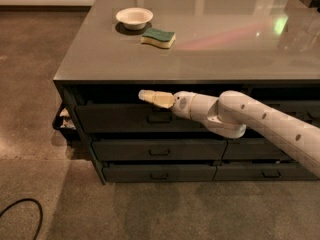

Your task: Open top drawer

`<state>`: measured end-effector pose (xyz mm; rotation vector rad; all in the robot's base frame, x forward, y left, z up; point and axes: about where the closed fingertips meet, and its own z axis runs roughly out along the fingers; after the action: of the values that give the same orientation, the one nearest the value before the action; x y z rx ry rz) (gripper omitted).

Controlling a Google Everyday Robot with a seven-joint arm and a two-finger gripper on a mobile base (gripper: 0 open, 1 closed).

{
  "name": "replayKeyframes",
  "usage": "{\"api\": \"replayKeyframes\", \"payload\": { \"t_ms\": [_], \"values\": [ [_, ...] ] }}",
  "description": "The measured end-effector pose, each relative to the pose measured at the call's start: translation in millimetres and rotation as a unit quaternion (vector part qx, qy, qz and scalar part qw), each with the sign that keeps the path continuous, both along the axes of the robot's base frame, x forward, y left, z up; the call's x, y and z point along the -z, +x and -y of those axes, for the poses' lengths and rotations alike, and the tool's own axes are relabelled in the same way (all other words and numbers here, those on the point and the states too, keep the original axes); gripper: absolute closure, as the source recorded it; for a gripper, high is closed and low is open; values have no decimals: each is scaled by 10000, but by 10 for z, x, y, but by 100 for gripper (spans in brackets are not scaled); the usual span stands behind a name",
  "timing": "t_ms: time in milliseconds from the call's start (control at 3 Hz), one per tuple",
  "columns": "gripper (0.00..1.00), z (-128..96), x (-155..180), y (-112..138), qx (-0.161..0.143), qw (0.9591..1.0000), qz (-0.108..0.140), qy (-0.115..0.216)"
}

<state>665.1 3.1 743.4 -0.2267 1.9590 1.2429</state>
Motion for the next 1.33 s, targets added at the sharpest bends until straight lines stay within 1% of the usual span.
{"api": "replayKeyframes", "payload": {
  "t_ms": [333, 667, 1000, 1333],
  "values": [
    [0, 35, 48, -31, -73, 9999, -71, -100],
    [0, 34, 16, -31, -74, 9999, -70, -101],
    [0, -91, 17, -114, -543, 9973, -166, -455],
    [0, -44, 84, -158, -818, 9935, -311, -727]
  ]
}}
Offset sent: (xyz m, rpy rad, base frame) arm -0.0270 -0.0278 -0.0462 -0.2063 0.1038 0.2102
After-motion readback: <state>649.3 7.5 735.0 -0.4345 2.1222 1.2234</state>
